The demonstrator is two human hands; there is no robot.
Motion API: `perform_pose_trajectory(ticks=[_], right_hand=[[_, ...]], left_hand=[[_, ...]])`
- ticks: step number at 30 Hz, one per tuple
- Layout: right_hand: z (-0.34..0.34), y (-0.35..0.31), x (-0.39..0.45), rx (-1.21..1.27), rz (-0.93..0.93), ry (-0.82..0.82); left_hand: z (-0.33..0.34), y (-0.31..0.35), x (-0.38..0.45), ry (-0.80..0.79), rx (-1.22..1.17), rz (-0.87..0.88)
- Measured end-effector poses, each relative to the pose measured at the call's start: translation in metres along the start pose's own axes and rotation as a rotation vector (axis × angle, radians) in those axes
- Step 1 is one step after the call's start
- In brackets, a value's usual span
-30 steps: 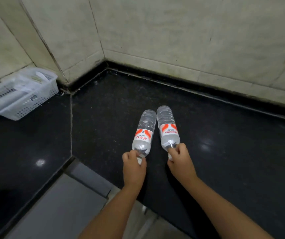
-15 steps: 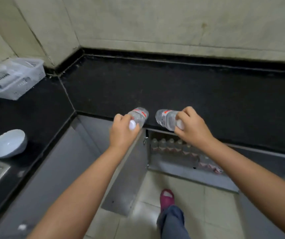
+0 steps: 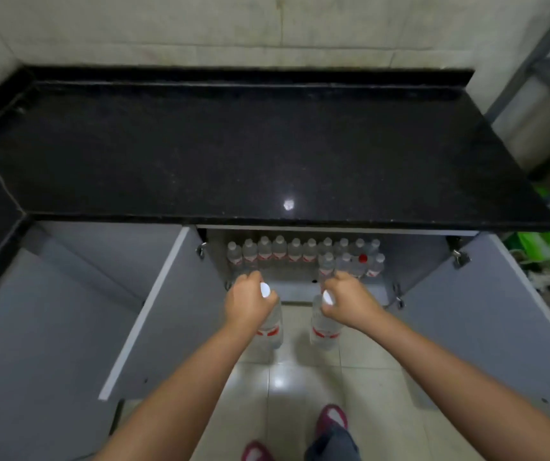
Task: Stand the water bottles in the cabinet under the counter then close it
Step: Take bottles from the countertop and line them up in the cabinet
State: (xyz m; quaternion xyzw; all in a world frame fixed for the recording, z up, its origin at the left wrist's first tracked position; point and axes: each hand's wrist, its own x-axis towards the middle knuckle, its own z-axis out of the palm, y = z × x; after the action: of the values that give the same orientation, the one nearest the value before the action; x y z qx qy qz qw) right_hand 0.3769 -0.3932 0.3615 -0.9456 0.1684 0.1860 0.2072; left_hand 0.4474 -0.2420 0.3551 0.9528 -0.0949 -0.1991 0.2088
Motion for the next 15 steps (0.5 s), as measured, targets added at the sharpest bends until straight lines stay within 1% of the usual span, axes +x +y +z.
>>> perform_pose_trajectory(ticks=[4,6,10,15], right_hand=[[0.026,0.04,0.04,-0.011,0.024,-0.045],[0.043,0.057,0.066,-0.017,0.029,-0.051],[0.082,0.09,0.128,-0.013,0.044,-0.053],[0.149,0.128,0.218,-0.019,0.052,0.009]], left_hand=[[0.053,0.018,0.031,-0.098,-0.003,-0.076],[0.08,0.021,0.055,-0.117,-0.006,-0.098],[0.139,0.015,0.119,-0.119,-0.016,-0.134],[0.228,-0.008,0.205,-0.081,0.035,-0.085]])
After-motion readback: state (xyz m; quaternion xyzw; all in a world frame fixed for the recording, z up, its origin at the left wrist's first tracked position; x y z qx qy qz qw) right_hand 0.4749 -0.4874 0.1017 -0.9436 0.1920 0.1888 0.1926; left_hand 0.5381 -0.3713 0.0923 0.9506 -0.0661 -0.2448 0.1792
